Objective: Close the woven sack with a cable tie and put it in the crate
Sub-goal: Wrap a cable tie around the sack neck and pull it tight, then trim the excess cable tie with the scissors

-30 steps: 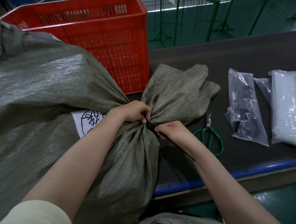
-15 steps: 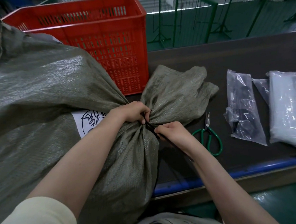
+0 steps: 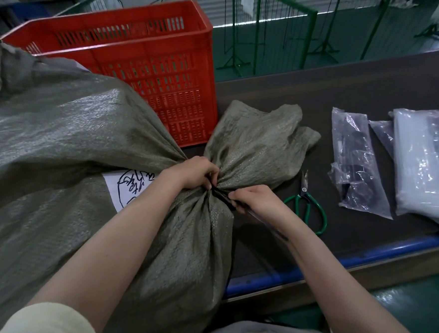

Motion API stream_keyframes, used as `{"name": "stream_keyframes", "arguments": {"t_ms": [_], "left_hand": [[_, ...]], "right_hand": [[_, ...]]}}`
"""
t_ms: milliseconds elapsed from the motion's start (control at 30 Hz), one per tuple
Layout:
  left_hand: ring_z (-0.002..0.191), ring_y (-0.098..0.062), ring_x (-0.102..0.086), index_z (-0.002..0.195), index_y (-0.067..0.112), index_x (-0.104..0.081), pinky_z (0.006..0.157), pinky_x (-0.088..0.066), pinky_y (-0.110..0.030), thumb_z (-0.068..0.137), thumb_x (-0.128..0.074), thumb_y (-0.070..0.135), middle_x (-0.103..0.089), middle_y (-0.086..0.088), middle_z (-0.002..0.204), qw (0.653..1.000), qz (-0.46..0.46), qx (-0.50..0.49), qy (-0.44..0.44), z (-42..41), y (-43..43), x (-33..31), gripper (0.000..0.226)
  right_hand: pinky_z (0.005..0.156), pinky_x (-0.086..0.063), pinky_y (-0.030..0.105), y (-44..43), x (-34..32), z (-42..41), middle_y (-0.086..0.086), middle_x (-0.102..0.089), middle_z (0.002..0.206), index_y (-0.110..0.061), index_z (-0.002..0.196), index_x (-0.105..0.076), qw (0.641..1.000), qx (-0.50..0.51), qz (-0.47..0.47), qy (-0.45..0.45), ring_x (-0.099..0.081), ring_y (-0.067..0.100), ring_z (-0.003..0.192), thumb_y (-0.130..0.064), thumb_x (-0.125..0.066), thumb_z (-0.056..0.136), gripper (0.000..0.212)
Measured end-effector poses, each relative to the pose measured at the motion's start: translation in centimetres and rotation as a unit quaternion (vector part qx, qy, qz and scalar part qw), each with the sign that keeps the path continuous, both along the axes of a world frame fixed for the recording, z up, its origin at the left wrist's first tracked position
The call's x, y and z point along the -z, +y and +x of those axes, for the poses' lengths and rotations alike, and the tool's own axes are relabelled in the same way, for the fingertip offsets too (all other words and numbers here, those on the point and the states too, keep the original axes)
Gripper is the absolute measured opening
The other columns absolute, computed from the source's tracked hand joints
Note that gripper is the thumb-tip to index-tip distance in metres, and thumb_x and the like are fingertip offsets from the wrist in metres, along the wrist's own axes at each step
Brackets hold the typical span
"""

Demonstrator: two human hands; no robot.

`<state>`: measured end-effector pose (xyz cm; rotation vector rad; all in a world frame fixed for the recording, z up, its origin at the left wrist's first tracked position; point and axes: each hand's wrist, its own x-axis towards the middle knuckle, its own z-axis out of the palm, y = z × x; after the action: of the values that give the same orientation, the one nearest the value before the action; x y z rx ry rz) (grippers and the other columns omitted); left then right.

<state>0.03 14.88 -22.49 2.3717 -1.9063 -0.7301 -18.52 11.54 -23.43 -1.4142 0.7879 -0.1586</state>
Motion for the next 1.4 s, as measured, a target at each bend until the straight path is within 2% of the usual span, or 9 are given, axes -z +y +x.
{"name": "stream_keyframes", "arguments": {"t_ms": [133, 233, 300, 433, 633, 833, 1100, 1300, 1400], "left_hand": [[0.097, -0.017, -0.048, 0.089, 0.011, -0.066, 0.085, -0.037, -0.027, 0.079, -0.064, 0.007, -0.050, 0.001, 0.092, 1.000, 0.014, 0.020, -0.004, -0.1, 0.0, 0.3, 0.011], [0.100, -0.020, -0.050, 0.091, 0.016, -0.064, 0.088, -0.044, -0.035, 0.080, -0.064, 0.011, -0.050, 0.001, 0.093, 0.998, 0.017, 0.039, -0.036, -0.4, 0.2, 0.3, 0.011], [0.103, -0.020, -0.049, 0.092, 0.019, -0.063, 0.091, -0.045, -0.041, 0.081, -0.062, 0.014, -0.049, 0.002, 0.094, 0.997, 0.021, 0.038, -0.057, -0.7, 0.3, 0.2, 0.012], [0.104, -0.022, -0.048, 0.086, 0.027, -0.058, 0.086, -0.044, -0.036, 0.076, -0.059, 0.016, -0.054, -0.002, 0.098, 0.995, 0.024, 0.046, -0.089, -1.4, 0.4, -0.1, 0.015], [0.102, -0.021, -0.050, 0.084, 0.026, -0.057, 0.078, -0.040, -0.030, 0.077, -0.057, 0.022, -0.051, 0.003, 0.093, 0.995, 0.018, 0.024, -0.096, -2.0, 0.4, -0.3, 0.009], [0.102, -0.022, -0.052, 0.090, 0.022, -0.061, 0.078, -0.045, -0.032, 0.076, -0.058, 0.027, -0.055, 0.002, 0.094, 0.995, 0.003, 0.009, -0.096, -2.1, 0.5, -0.6, 0.015], [0.104, -0.022, -0.053, 0.094, 0.022, -0.059, 0.075, -0.042, -0.031, 0.078, -0.056, 0.032, -0.060, -0.002, 0.105, 0.992, 0.002, 0.002, -0.122, -2.3, 0.6, -0.4, 0.019], [0.100, -0.030, -0.058, 0.097, 0.014, -0.060, 0.077, -0.045, -0.033, 0.084, -0.049, 0.027, -0.063, -0.011, 0.105, 0.992, -0.027, -0.057, -0.108, -2.5, 0.7, -0.8, 0.021], [0.094, -0.026, -0.059, 0.085, 0.020, -0.057, 0.078, -0.048, -0.034, 0.079, -0.056, 0.027, -0.061, -0.005, 0.093, 0.994, -0.025, -0.080, -0.064, -2.2, 1.0, -1.4, 0.009]], "right_hand": [[0.045, -0.040, 0.019, -2.7, 1.0, -1.8, -0.001, -0.055, 0.043, -0.015, 0.053, -0.058, 0.989, 0.075, -0.101, 0.080, -0.050, 0.007, 0.040, -0.028, -0.050, 0.091, 0.041], [0.081, -0.045, 0.034, -5.4, 3.9, -4.6, 0.018, -0.068, 0.100, -0.005, 0.090, -0.063, 0.913, 0.127, -0.282, 0.267, -0.062, 0.033, 0.098, -0.030, -0.048, 0.089, 0.029], [0.091, -0.044, 0.040, -6.2, 5.7, -6.4, 0.024, -0.056, 0.123, 0.000, 0.115, -0.051, 0.888, 0.125, -0.273, 0.348, -0.054, 0.038, 0.115, -0.029, -0.053, 0.087, 0.040], [0.095, -0.043, 0.041, -6.7, 6.7, -6.7, 0.026, -0.051, 0.130, 0.005, 0.125, -0.036, 0.884, 0.133, -0.246, 0.376, -0.051, 0.039, 0.121, -0.028, -0.067, 0.081, 0.064], [0.096, -0.045, 0.035, -6.9, 6.3, -6.0, 0.021, -0.052, 0.130, 0.009, 0.126, -0.043, 0.862, 0.118, -0.262, 0.417, -0.052, 0.035, 0.121, -0.026, -0.073, 0.075, 0.068], [0.092, -0.046, 0.035, -6.9, 7.9, -7.3, 0.024, -0.058, 0.124, 0.006, 0.124, -0.050, 0.884, 0.259, -0.153, 0.357, -0.054, 0.037, 0.118, -0.020, -0.069, 0.076, 0.058], [0.089, -0.045, 0.034, -5.9, 8.1, -8.8, 0.017, -0.064, 0.116, -0.004, 0.117, -0.058, 0.887, 0.424, -0.019, 0.179, -0.059, 0.033, 0.109, -0.028, -0.067, 0.079, 0.046], [0.068, -0.041, 0.024, -3.8, 6.6, -8.8, -0.006, -0.056, 0.073, -0.015, 0.092, -0.059, 0.916, 0.382, -0.092, 0.079, -0.055, 0.016, 0.082, -0.038, -0.073, 0.074, 0.032], [0.059, -0.040, 0.007, -3.4, 5.4, -8.1, -0.011, -0.057, 0.074, -0.020, 0.091, -0.058, 0.934, 0.298, -0.190, 0.045, -0.055, 0.007, 0.073, -0.031, -0.077, 0.071, 0.030]]}}
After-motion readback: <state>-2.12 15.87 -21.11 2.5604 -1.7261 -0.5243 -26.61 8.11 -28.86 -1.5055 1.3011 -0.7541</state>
